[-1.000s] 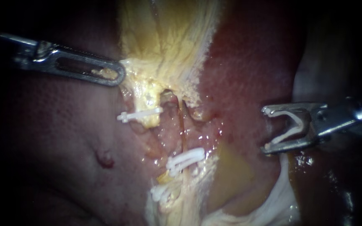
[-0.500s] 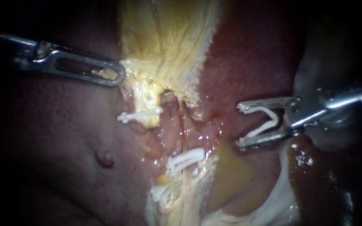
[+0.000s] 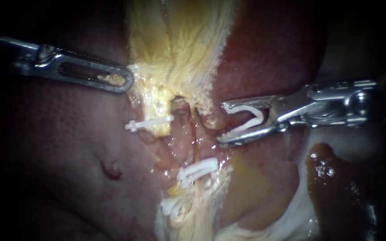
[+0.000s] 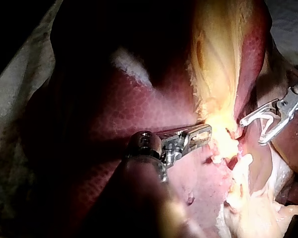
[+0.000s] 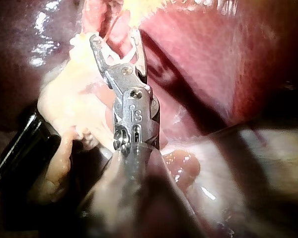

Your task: Clipping third clip right tube

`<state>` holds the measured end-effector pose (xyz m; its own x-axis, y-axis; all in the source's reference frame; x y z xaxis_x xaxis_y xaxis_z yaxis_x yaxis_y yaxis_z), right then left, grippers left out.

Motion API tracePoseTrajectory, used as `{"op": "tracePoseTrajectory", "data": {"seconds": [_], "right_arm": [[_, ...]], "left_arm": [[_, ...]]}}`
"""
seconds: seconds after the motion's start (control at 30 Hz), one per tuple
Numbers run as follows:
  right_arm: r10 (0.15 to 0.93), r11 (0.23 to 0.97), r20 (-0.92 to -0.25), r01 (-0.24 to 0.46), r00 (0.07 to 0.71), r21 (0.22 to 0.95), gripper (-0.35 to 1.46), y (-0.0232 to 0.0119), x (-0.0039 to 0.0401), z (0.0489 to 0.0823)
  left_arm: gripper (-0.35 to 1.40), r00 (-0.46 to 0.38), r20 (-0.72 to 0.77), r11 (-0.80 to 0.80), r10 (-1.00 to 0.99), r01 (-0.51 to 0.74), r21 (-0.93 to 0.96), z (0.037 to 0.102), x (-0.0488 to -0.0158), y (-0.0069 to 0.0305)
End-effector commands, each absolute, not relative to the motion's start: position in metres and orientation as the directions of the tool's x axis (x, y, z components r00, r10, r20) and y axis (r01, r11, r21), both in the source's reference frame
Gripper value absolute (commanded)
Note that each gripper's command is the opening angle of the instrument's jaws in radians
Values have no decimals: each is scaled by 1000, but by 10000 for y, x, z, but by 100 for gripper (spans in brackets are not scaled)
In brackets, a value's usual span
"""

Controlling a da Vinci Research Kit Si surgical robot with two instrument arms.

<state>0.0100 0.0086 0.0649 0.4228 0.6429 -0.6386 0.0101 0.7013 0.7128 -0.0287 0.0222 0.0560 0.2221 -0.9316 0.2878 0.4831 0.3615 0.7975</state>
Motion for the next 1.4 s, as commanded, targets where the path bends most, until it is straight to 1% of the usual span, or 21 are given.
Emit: {"op": "tracePoseTrajectory", "data": {"seconds": [0.03,0.37,0.77,1.03,1.23,1.4], "right_arm": [[646,697,-636,13,422,717,49,85,102,652],[677,670,-613,4,408,743,49,83,126,675],[706,644,-597,3,381,765,49,84,142,689],[741,602,-579,46,340,797,49,85,150,691],[751,594,-576,53,322,803,49,86,155,692],[771,568,-560,68,303,820,49,87,155,693]], "left_arm": [[-35,223,288,362,-931,483,797,561,-287,222],[-35,222,288,362,-931,483,797,561,-288,222],[-35,223,288,362,-931,483,797,562,-288,222],[-35,223,288,362,-931,483,797,562,-288,222],[-35,223,288,362,-931,483,797,562,-288,222],[-35,223,288,362,-931,483,797,563,-288,222]]}}
